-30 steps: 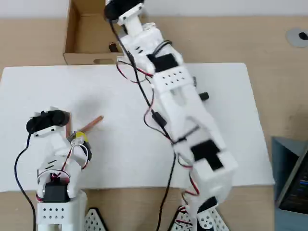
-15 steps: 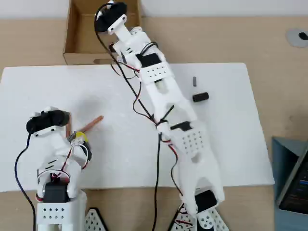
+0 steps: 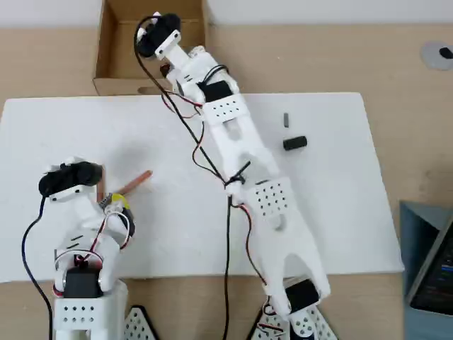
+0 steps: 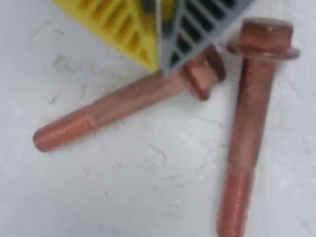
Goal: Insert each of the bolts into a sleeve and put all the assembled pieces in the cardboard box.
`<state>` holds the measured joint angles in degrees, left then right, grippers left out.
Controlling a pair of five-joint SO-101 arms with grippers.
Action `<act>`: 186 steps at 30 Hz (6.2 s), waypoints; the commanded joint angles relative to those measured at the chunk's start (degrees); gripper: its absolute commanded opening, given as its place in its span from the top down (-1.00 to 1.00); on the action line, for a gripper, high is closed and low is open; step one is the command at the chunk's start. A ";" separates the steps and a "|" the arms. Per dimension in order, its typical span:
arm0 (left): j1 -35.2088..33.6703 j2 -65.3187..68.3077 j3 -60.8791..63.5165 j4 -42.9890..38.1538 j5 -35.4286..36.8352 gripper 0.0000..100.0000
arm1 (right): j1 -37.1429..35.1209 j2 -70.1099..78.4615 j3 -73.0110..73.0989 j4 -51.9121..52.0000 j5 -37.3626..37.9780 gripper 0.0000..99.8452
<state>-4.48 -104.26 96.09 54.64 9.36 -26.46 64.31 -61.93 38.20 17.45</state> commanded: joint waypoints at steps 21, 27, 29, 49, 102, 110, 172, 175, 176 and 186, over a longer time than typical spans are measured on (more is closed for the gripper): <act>-0.44 -0.48 0.26 -0.35 0.00 1.00 | 1.10 -1.45 -15.60 9.58 0.09 0.71; -0.44 -0.48 0.26 -0.35 0.00 1.00 | 1.10 -1.45 -24.48 18.20 0.09 0.71; -0.44 -0.48 0.26 -0.35 0.00 1.00 | 1.10 -1.45 -28.09 21.63 0.09 0.71; -0.53 -0.48 0.18 -0.35 0.00 1.00 | 2.42 -16.92 -33.63 52.48 0.00 0.71; -0.53 -0.48 0.18 -0.35 0.00 1.00 | 7.96 -64.40 60.00 58.29 -3.96 0.71; -0.53 -0.48 0.18 -0.35 0.00 1.00 | 6.37 -64.22 69.49 48.70 -2.81 0.69; -0.09 -0.48 0.18 -0.44 -0.26 1.00 | 1.01 -80.57 73.54 46.15 0.00 0.98; 0.00 -0.48 0.18 -0.44 -0.35 0.99 | 1.01 -86.64 73.54 48.70 -4.04 0.98; 0.00 -0.48 0.18 -0.44 -0.35 0.99 | 1.10 -88.66 73.54 49.58 -5.71 0.98; -2.37 -0.40 -7.47 4.13 -0.44 1.00 | 17.10 -106.95 73.80 57.93 -12.92 0.98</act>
<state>-6.15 -104.26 94.33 56.84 9.36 -14.86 -37.23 12.00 94.37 6.90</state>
